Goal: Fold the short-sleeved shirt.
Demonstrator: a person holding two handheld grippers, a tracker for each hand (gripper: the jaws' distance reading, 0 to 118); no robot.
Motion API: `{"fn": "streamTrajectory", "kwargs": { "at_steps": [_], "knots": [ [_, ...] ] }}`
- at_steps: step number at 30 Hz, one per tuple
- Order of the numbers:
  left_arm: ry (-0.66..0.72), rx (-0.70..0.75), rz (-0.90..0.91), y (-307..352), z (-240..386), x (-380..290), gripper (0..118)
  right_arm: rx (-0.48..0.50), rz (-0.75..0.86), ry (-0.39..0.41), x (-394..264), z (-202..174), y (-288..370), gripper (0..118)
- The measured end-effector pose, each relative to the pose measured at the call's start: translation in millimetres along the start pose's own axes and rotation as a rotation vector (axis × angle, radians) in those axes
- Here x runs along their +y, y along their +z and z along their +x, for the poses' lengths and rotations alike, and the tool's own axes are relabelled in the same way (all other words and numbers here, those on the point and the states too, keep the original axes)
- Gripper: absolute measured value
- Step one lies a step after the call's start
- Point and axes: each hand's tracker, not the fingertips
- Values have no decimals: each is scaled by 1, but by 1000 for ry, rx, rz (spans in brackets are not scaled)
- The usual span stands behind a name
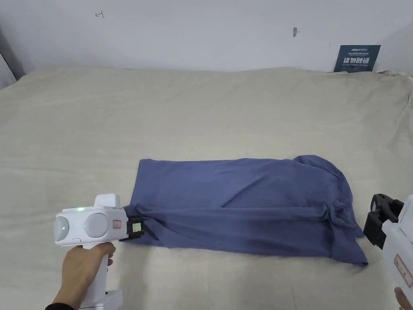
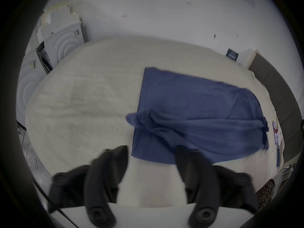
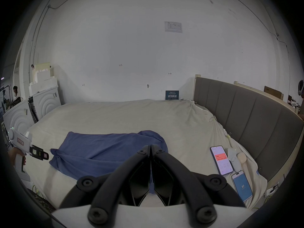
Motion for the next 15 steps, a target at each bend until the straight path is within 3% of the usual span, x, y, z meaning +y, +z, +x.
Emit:
{"fn": "streamTrajectory", "kwargs": {
  "at_steps": [2, 3, 8, 9, 10, 12, 14, 15],
  "knots": [
    [9, 19, -14, -15, -2, -1, 89, -7, -18, -3, -3, 3, -8, 0],
    [8, 25, -33, -23, -3, -1, 92, -8, -26, -7, -4, 4, -12, 0],
    [13, 37, -81, -51, -3, -3, 89, -19, -57, -5, -11, 6, -28, 0],
    [12, 47, -96, -57, -3, -4, 78, -19, -63, -6, -12, 7, -31, 0],
    [0, 43, -114, -60, -3, -5, 59, -19, -70, -8, -13, 8, -33, 0],
    [-23, 48, -96, -57, -1, -12, 47, -17, -84, -13, -17, 11, -39, 0],
    [-36, 33, -82, -52, 1, -14, 19, -15, -108, -21, -23, 16, -47, 0],
    [-40, -5, -74, -50, 1, -14, 13, -15, -123, -23, -25, 18, -51, 0]
  ]
}}
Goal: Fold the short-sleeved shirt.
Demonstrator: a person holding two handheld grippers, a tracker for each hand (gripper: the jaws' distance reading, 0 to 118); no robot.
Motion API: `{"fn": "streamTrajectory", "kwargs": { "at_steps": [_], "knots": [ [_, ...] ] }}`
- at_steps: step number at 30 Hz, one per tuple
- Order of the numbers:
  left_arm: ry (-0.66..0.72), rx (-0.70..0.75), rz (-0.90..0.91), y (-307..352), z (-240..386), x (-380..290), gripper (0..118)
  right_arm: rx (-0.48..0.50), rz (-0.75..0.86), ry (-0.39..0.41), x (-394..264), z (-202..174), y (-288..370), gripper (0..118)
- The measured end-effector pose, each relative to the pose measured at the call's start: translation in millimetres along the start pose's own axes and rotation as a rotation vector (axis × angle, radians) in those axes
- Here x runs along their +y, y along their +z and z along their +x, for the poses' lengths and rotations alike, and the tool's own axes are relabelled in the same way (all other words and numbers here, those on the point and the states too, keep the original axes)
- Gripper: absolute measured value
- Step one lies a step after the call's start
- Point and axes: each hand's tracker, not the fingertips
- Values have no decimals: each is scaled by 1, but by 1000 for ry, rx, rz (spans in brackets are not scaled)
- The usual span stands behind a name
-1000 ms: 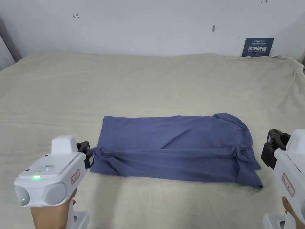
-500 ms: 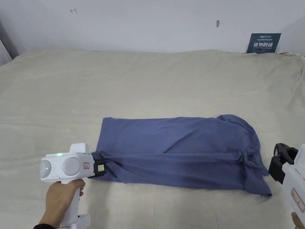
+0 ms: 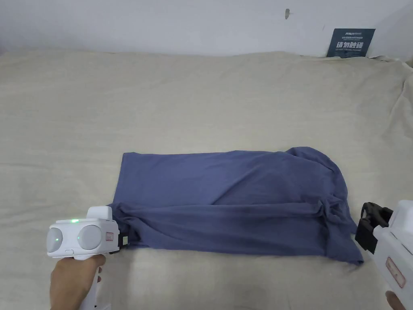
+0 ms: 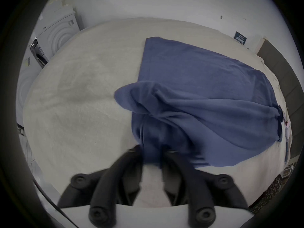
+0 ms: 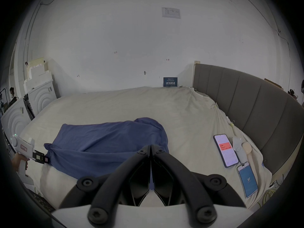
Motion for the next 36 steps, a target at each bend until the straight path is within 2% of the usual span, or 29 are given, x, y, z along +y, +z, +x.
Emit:
{"fn": "streamTrajectory", "kwargs": {
  "at_steps": [3, 5, 6, 9, 10, 15, 17, 19, 20, 21, 22, 28, 36],
  "knots": [
    [11, -15, 9, 3, -3, 0, 7, 9, -116, -19, -11, 12, -27, 1],
    [31, -35, 30, 11, -6, 2, 7, 23, -221, -36, -19, 13, -46, 7],
    [35, -43, 42, 16, -8, 2, 7, 29, -244, -50, -23, 14, -55, 23],
    [31, -63, 75, 28, -12, 6, 7, 13, -325, -39, -38, 20, -85, 85],
    [32, -71, 81, 32, -13, 7, 7, 3, -360, -32, -43, 21, -96, 90],
    [39, -88, 94, 37, -17, 12, 7, -13, -455, -62, -64, 20, -121, 90],
    [40, -88, 89, 35, -16, 13, 7, -17, -484, -62, -69, 18, -123, 85],
    [41, -85, 83, 32, -17, 11, 7, -19, -479, -80, -72, 19, -119, 58],
    [43, -85, 81, 29, -17, 11, 7, -4, -474, -113, -72, 22, -117, 37],
    [46, -86, 79, 28, -18, 9, 7, 10, -462, -141, -71, 24, -114, 8],
    [50, -86, 78, 27, -19, 8, 7, 26, -450, -159, -70, 26, -112, 6],
    [74, -103, 75, 26, -29, 0, 6, 34, -413, -143, -61, 28, -94, 5],
    [76, -118, 86, 61, -51, -27, 6, 50, -349, -97, -56, 35, -25, 5]
  ]
}}
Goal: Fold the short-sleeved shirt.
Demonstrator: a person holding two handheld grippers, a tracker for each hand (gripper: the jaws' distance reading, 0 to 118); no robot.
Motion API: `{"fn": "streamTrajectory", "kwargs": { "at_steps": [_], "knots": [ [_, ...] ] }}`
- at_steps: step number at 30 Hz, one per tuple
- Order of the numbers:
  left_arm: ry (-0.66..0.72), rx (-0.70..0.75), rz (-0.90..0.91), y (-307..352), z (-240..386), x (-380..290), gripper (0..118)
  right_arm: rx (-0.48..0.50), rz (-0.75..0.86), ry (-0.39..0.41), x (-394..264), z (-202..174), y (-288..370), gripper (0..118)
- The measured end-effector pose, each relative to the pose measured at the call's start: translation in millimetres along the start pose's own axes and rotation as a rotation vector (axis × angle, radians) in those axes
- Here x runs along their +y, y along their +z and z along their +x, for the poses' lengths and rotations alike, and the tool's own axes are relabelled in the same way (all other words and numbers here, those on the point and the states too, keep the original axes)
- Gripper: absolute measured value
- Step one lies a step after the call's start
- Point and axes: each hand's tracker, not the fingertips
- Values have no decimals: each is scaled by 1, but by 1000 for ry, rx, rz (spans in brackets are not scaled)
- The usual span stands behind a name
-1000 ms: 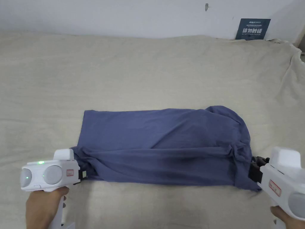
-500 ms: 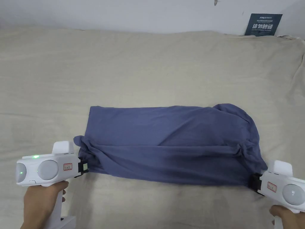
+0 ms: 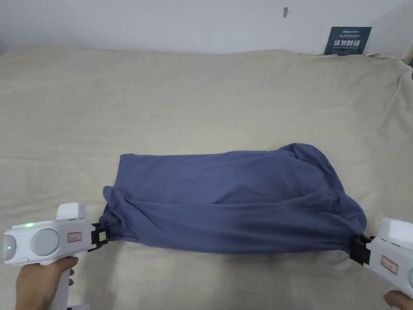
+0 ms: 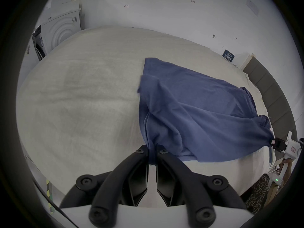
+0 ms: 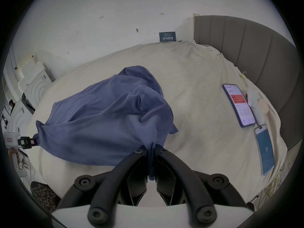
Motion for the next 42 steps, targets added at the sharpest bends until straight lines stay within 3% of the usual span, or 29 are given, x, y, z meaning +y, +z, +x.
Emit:
{"fn": "streamTrajectory", "kwargs": {
  "at_steps": [9, 14, 22, 23, 24, 26, 27, 28, 35, 39, 41, 42],
  "knots": [
    [37, 4, -44, 33, -28, -62, 6, -10, -77, -22, -61, 22, 32, 5],
    [53, 30, -73, 19, -28, -84, 6, -39, -147, -23, -81, 29, 4, 5],
    [10, 110, -99, 7, -9, -86, 9, -73, -177, 2, -80, 9, 5, 6],
    [11, 113, -100, 8, -7, -85, 17, -70, -174, 2, -79, 9, 7, 7],
    [26, 120, -98, 13, -4, -83, 33, -65, -167, -4, -78, 8, 11, 13],
    [59, 137, -92, 20, 2, -77, 74, -58, -129, -12, -71, 10, 21, 46],
    [69, 132, -66, 26, 4, -74, 91, -59, -87, -14, -64, 8, 30, 72],
    [67, 108, -17, 33, 6, -71, 94, -53, -48, -15, -58, 6, 39, 81],
    [-23, 63, 331, 111, 63, -33, 94, 12, 311, 35, 6, -25, 125, 82],
    [-77, 98, 467, 129, 87, -23, 93, -12, 446, 90, 21, -44, 150, 82],
    [-102, 119, 505, 131, 95, -23, 85, -38, 484, 125, 21, -49, 151, 81],
    [-107, 118, 521, 133, 98, -25, 73, -44, 489, 133, 21, -52, 150, 79]
  ]
}}
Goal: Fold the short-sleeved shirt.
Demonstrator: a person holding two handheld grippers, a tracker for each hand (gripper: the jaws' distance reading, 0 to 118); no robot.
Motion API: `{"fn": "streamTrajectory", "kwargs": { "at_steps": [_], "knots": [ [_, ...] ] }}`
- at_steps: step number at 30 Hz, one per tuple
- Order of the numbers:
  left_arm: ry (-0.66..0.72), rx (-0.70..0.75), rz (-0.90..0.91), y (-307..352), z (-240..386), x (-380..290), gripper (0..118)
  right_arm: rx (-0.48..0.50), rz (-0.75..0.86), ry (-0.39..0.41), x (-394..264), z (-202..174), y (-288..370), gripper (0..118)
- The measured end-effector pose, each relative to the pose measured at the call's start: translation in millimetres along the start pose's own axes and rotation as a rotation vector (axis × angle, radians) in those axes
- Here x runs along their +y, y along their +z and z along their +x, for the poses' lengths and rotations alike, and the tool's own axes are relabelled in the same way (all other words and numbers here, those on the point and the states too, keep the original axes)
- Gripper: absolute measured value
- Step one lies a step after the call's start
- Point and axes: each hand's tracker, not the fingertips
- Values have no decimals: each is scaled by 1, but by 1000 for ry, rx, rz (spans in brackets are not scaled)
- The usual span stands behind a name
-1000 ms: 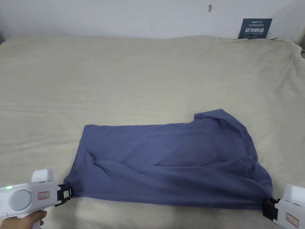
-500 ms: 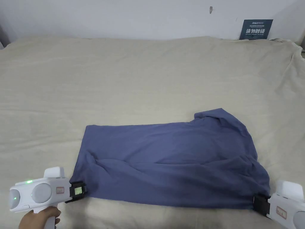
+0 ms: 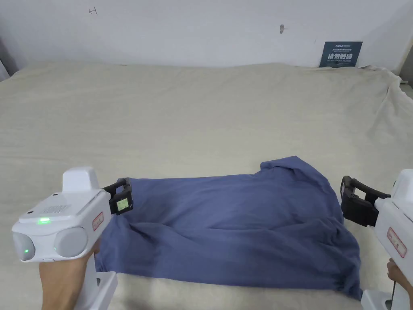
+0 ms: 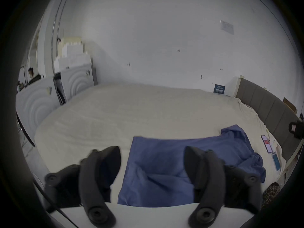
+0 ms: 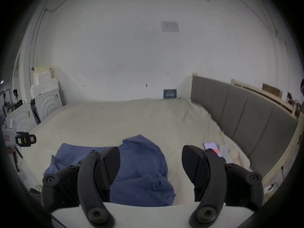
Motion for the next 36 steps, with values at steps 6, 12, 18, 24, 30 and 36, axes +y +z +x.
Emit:
{"fn": "streamTrajectory", "kwargs": {
  "at_steps": [6, 12, 18, 24, 30, 36],
  "knots": [
    [29, -70, 68, 7, 5, -6, 0, 13, 62, 22, -4, -9, 1, 0],
    [-2, -91, 62, 2, 9, -5, 0, 31, 68, 31, -7, -4, -13, 0],
    [-10, -92, 7, -35, -1, 9, 0, 28, 52, 8, -6, 2, -33, 0],
    [2, -81, -105, -116, -25, 25, 0, 17, 20, 3, -7, 4, -62, 0],
    [50, -62, -262, -209, -51, 37, 0, 1, -19, 3, -7, -4, -99, 0],
    [112, -47, -385, -274, -70, 31, 50, -20, -61, 4, -9, -12, -126, 0]
  ]
}}
